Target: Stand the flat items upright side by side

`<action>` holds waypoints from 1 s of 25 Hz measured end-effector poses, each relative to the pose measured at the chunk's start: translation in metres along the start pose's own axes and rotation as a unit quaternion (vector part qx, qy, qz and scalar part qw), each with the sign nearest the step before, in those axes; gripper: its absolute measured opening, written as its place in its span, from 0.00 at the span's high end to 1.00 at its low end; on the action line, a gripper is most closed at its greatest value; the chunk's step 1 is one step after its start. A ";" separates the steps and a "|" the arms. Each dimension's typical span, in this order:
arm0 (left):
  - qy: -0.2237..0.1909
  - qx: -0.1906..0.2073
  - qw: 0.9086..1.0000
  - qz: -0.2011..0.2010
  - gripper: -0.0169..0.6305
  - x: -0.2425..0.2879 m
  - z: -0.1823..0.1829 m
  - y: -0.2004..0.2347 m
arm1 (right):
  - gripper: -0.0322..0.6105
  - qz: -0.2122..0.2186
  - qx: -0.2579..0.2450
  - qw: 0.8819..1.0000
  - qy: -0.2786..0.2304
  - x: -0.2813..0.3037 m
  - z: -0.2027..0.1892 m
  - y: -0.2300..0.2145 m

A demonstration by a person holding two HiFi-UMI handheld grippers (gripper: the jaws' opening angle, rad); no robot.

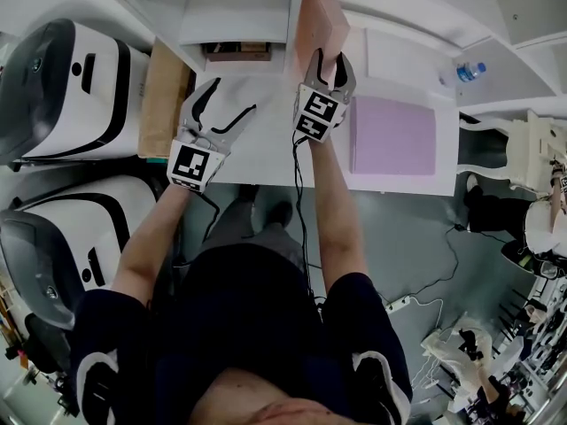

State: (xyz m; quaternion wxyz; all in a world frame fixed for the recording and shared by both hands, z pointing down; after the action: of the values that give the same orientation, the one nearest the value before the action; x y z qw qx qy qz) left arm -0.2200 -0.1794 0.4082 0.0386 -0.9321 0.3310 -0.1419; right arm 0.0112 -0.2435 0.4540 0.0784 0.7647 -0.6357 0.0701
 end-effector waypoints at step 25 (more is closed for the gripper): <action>-0.006 0.000 1.000 0.024 0.97 -0.012 -0.009 0.004 | 0.69 0.002 -0.003 1.000 0.012 0.023 -0.023 0.010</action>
State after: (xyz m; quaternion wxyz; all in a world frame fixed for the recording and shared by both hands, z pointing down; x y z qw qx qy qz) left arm -0.2343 -0.1750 0.4131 0.0434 -0.9248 0.3527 -0.1357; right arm 0.0048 -0.2622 0.4817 0.0877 0.7627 -0.6361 0.0773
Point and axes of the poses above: the fingertips, and each gripper's own axes: x forward along the fingers, y to its left, z out of its top, the point moved 6 cm from there along -x, backward along the fingers, and after that the axes turned 4 degrees about y, right-handed, at the moved point
